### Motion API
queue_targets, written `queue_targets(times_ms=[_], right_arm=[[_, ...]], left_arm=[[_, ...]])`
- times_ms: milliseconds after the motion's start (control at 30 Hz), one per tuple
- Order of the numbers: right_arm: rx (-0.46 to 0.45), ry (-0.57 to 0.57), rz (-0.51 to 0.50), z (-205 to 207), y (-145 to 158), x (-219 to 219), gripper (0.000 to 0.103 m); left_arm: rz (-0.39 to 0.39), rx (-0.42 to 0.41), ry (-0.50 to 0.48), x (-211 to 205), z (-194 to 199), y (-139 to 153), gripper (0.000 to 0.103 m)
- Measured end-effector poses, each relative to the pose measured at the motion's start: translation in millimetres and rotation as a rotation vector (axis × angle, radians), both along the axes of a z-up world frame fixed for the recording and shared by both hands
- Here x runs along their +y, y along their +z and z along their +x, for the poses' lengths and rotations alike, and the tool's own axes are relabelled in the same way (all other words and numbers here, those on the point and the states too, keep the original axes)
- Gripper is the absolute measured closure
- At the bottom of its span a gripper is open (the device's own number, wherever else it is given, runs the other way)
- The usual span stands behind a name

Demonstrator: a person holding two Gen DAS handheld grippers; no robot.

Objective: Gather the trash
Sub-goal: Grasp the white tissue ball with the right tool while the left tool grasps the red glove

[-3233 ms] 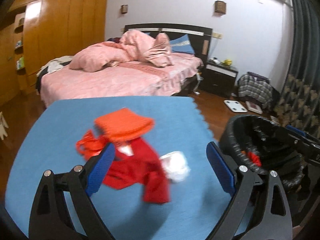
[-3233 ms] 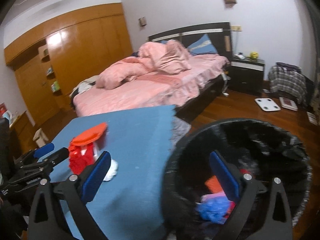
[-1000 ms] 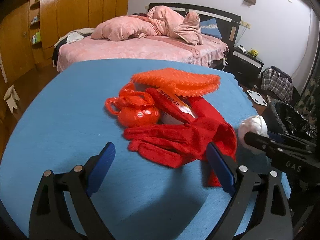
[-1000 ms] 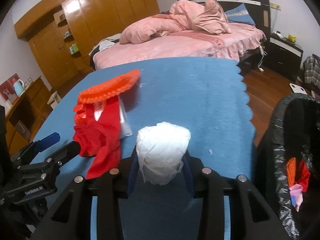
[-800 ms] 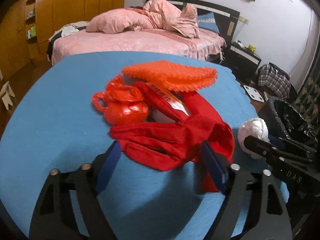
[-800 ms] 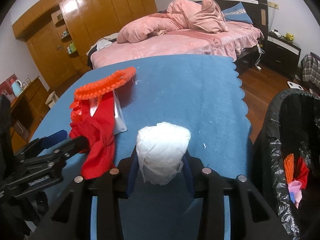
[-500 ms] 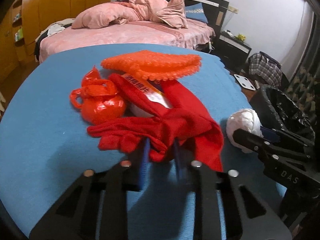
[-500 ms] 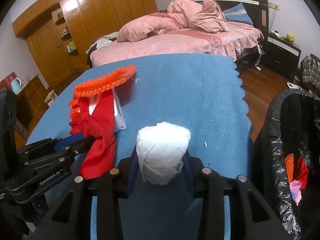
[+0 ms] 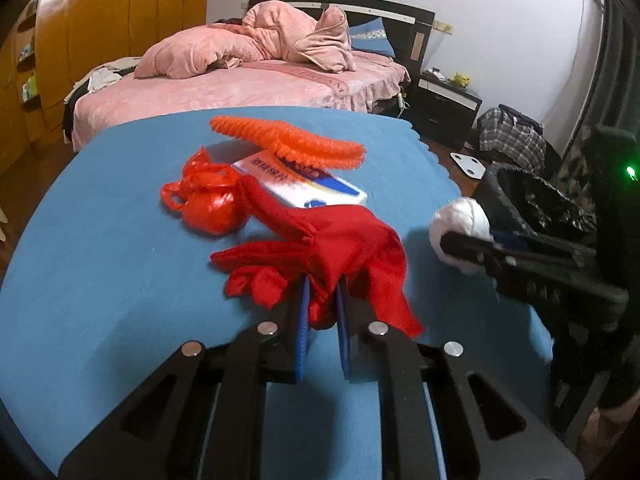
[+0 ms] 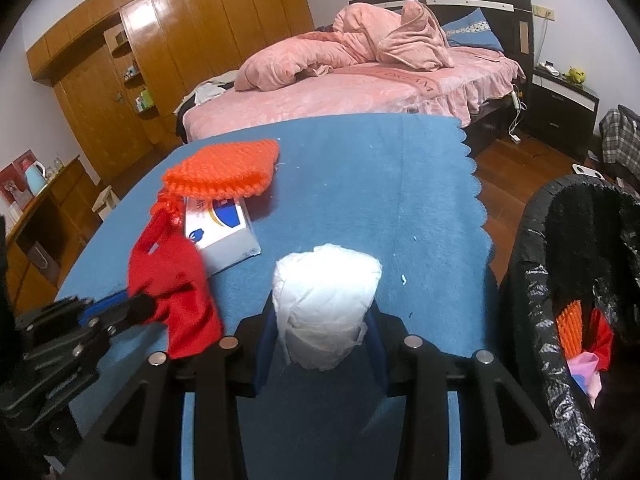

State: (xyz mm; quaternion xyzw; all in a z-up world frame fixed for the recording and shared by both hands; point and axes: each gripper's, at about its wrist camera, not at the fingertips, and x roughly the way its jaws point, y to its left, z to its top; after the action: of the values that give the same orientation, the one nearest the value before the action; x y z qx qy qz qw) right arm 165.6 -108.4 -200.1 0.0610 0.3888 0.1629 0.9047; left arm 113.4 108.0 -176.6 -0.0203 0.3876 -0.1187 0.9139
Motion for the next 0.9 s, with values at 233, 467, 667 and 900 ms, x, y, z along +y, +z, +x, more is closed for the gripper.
queue_targets(times_ms=[233,467,667,900], right_arm=[[-0.013,0.008,-0.006,-2,4,-2,0.063],[-0.023,-0.001,-0.004,-5,10,-6,0.063],[-0.022,-0.009,-0.004,-5,10,-10,0.063],[-0.022,-0.007,-0.002,-6,10,-11,0.063]], left_arm=[[-0.015,0.013,0.027,11,-8,-3,0.068],[-0.024,-0.027,0.065,7,2,5,0.023],[-0.02,0.004,0.1,2,22,-2,0.019],[-0.009,0.048,0.08,-6,30,-16,0.058]])
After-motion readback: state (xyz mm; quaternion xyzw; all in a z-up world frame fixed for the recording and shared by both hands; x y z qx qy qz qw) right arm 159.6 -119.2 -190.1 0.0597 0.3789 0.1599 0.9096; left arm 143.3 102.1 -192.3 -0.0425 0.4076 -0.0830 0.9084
